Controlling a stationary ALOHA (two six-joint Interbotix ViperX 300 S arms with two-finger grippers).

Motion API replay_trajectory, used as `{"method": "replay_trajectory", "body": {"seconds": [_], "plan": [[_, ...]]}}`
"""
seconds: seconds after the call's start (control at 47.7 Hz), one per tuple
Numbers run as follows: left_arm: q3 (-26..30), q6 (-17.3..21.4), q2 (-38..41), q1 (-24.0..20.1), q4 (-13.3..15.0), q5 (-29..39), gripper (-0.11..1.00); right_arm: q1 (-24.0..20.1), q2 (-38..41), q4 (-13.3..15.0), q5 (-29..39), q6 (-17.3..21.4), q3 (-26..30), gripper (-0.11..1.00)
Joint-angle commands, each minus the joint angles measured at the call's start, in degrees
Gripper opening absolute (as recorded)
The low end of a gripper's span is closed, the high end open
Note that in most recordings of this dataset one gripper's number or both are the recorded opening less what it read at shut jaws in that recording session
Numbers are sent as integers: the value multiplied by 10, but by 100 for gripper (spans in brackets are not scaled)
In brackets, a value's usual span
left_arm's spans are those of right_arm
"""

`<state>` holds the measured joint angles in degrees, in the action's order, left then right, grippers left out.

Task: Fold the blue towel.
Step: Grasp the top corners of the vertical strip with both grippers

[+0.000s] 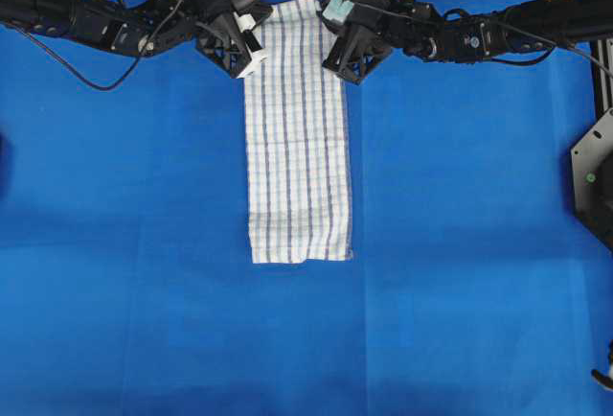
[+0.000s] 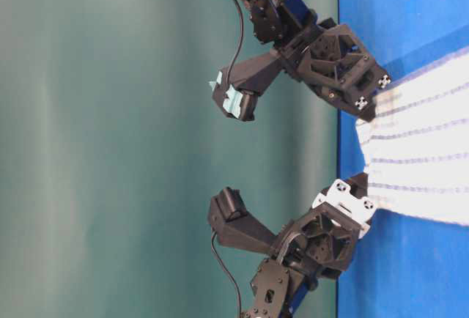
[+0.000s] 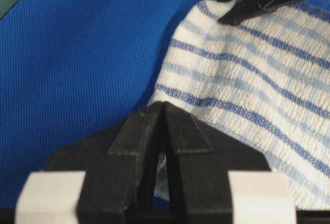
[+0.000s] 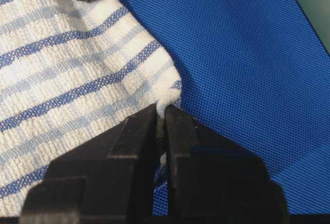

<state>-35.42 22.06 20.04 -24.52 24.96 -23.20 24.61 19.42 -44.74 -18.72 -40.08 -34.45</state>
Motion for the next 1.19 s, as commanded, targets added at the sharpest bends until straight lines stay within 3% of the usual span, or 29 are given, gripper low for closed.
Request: {"method": "replay_trajectory", "body": {"seconds": [0.0,0.294,0.86,1.174], "plan": [[11,2,-8,2,-3,-2,0,4,-5,0,1,0,4,-3],[26,20,-11,-3,-4,1,0,4,-9,-1,-6,2,8,-3],[56,103,-79,-29,-4,78,0,4,-98,-1,-29,0,-16,-3],[53,106,-87,-30,-4,111,0,4,-103,-2,-27,2,-21,-3]]}}
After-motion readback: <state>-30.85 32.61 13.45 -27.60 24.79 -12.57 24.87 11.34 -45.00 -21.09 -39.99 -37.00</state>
